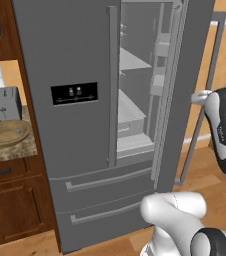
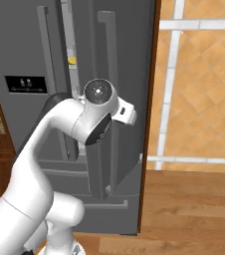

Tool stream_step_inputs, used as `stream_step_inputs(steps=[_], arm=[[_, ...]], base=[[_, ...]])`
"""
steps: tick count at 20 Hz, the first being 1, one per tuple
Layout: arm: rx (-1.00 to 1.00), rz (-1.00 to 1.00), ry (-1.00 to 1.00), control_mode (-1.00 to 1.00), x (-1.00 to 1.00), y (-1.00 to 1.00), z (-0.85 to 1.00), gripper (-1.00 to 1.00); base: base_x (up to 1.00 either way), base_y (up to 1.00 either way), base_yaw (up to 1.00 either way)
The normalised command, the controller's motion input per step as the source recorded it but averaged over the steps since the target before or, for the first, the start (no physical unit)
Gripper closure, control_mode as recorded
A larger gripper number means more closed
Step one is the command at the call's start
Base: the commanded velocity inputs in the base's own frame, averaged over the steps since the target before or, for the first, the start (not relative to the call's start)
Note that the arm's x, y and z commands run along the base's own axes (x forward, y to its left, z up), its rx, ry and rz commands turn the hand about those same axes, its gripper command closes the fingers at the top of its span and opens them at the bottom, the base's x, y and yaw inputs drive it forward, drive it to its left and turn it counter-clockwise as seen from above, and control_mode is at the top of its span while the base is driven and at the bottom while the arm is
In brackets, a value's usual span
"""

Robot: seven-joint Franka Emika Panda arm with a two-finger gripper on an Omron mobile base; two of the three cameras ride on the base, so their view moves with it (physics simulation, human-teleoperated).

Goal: Grab a lemon wedge from the fridge and one ice cube from the ice bowl, and put them in the glass of lemonade.

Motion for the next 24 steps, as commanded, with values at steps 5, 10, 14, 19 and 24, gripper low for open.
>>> stream_step_inputs(steps=[5, 10, 14, 19, 24], arm=[[0.0, 0.0, 0.0, -1.0, -0.75, -0.12, 0.39, -1.0], [-0.06, 0.0, -0.1, -1.0, -0.74, 0.51, 0.24, -1.0], [-0.27, 0.0, -0.02, -1.0, -0.27, 1.0, 0.21, -1.0], [-0.54, 0.01, 0.12, -1.0, 0.1, 1.0, 0.02, -1.0], [-0.68, 0.05, 0.17, -1.0, 0.55, 0.98, 0.0, -1.0]], base=[[0.0, 0.0, 0.0], [0.0, 0.0, 0.0], [0.0, 0.0, 0.0], [0.0, 0.0, 0.0], [0.0, 0.0, 0.0]])
